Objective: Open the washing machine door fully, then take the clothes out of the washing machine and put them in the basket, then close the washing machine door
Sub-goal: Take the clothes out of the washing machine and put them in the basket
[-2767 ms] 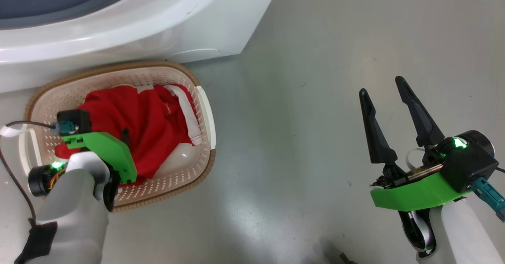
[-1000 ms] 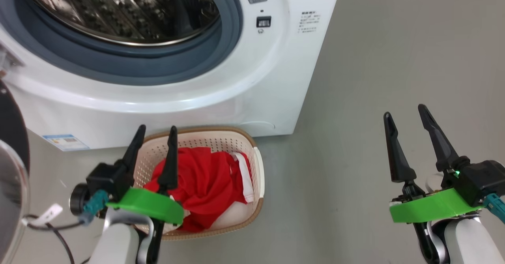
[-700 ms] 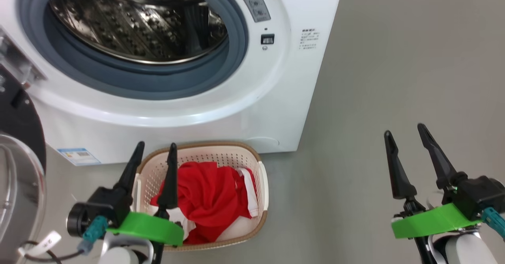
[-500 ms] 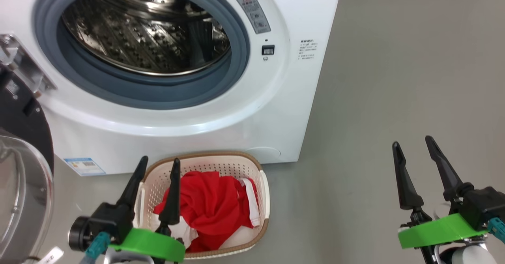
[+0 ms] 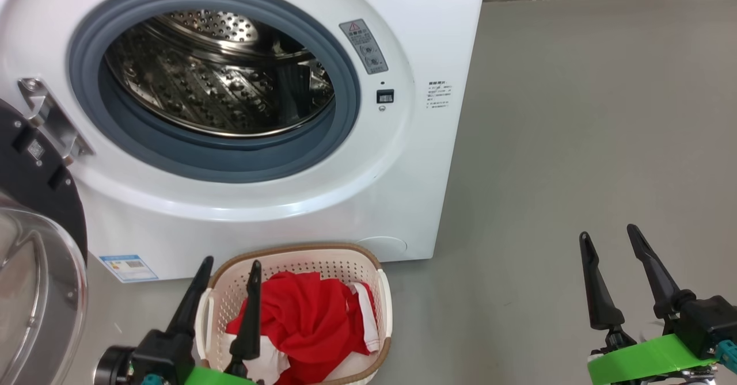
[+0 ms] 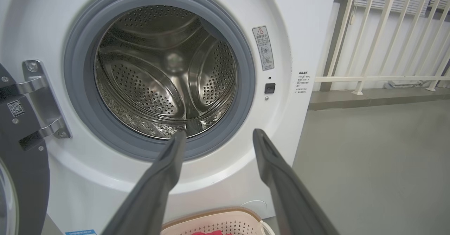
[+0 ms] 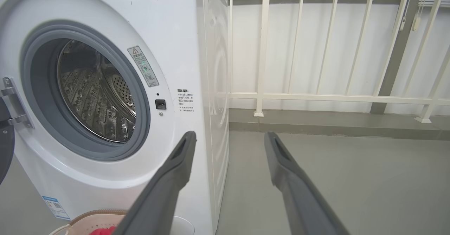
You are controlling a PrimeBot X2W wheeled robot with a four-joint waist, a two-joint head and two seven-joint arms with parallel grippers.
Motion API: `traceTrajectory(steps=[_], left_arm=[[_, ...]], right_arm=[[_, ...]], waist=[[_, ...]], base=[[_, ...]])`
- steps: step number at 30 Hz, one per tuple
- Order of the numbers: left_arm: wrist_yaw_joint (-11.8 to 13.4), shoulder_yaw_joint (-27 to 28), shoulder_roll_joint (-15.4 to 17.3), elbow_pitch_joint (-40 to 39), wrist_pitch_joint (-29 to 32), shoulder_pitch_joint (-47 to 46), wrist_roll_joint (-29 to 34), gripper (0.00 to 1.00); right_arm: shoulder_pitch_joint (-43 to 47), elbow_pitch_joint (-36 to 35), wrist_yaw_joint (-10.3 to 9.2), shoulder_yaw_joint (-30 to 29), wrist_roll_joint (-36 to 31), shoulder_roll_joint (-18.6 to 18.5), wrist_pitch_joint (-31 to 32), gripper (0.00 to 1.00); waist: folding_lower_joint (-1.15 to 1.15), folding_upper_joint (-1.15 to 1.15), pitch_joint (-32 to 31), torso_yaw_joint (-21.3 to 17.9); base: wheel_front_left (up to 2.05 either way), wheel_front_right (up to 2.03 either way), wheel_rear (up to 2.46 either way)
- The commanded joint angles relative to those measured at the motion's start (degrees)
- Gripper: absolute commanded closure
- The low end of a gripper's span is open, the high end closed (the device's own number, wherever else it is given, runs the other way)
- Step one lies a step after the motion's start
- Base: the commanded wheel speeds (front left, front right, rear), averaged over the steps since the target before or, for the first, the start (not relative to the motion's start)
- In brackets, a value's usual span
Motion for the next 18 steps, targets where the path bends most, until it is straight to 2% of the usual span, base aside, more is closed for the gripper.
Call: traceTrajectory(steps=[1,18], left_arm=[[0.4,1.9,0.6,-1.5,-0.5,-0.3,0.5,0.00],[1.5,3.0,0.6,-2.5,-0.5,1.8,1.2,0.00]], right_arm=[[-0.1,-1.7,0.35,1.1,-0.1,-0.7,-0.4,0.00],[1.6,-2.4,0.35,0.6,-0.4,-0.7,-0.4,0.00]], waist=[[0.00,0.00,-0.3,0.0],[0.00,0.00,-2.5,0.0]], base=[[0.00,0.00,0.00],[0.00,0.00,0.00]])
